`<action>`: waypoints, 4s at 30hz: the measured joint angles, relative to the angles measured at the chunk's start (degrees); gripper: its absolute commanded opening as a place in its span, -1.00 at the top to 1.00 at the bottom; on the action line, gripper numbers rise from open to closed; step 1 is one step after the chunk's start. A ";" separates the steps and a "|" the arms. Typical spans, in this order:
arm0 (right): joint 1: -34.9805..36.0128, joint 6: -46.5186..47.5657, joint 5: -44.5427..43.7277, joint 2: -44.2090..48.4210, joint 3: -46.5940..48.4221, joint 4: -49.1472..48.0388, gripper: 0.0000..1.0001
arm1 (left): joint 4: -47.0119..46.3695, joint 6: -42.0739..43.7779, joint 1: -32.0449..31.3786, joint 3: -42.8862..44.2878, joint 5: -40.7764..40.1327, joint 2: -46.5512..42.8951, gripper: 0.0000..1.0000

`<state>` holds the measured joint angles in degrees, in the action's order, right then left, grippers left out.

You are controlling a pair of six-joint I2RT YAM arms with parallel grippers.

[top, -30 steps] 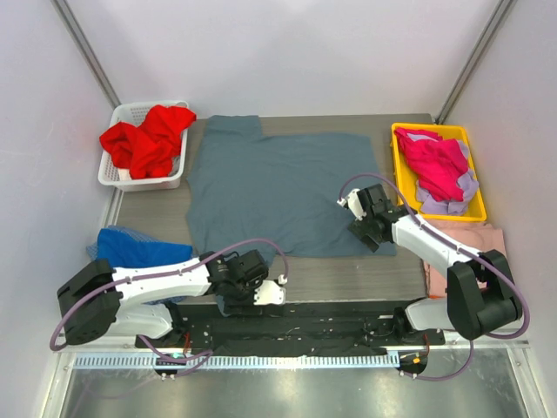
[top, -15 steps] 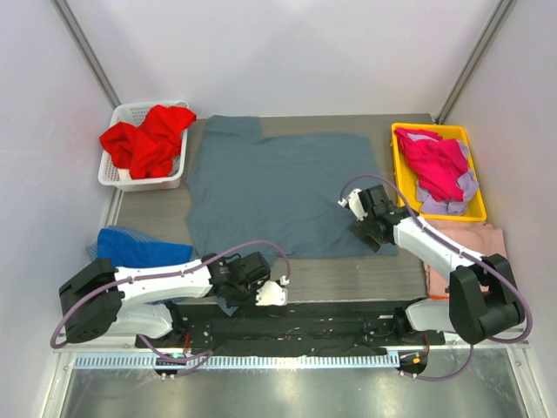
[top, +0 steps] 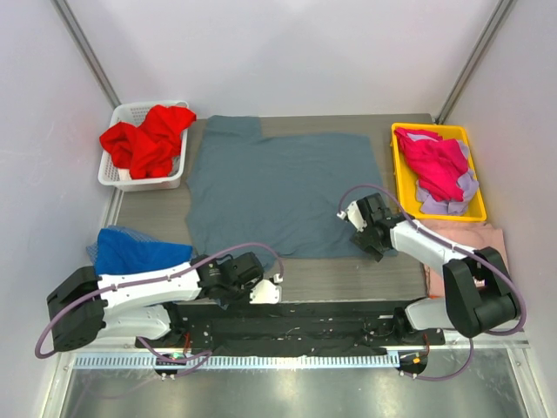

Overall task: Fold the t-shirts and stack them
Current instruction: Grap the side of the flattened tshirt closest away from the robot with both arms, then fold the flattened tshirt in 1/3 of the way

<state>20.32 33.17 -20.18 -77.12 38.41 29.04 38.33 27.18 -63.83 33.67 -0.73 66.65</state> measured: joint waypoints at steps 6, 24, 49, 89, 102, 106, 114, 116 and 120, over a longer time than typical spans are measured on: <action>0.00 0.48 1.68 2.95 -0.68 1.79 -0.47 | 0.61 0.35 0.00 -0.26 -2.05 -0.90 0.88; 0.00 1.75 3.37 14.12 -2.38 10.67 -0.45 | 1.90 0.52 0.00 -0.26 -4.87 -1.70 1.00; -10.32 2.95 15.78 1.79 -0.02 7.56 -0.31 | 2.38 1.62 0.59 -1.53 -8.74 -8.13 1.00; -16.44 6.16 18.97 -0.70 8.74 12.79 0.97 | 1.81 6.14 9.33 -0.72 -13.68 -14.45 1.00; -16.44 6.16 18.21 -3.39 17.68 15.63 0.98 | -2.71 13.05 20.55 5.95 -11.06 -7.78 1.00; -16.44 6.29 17.92 -6.78 19.12 15.93 0.98 | -4.28 15.82 24.68 8.57 -9.64 -4.42 1.00; -16.44 6.88 17.94 -12.81 22.16 15.96 0.98 | -5.86 20.17 31.85 20.72 -5.99 5.70 1.00; -16.44 6.97 17.94 -13.97 22.86 15.80 0.98 | -6.91 20.85 33.03 23.37 -5.25 8.35 1.00; -16.44 7.08 17.94 -15.93 24.83 15.89 0.98 | -8.31 21.53 34.56 25.55 -4.15 12.17 1.00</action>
<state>3.88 40.25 -2.24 -93.06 63.24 44.93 30.02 48.71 -29.28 59.22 -4.89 78.83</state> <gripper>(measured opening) 0.067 0.065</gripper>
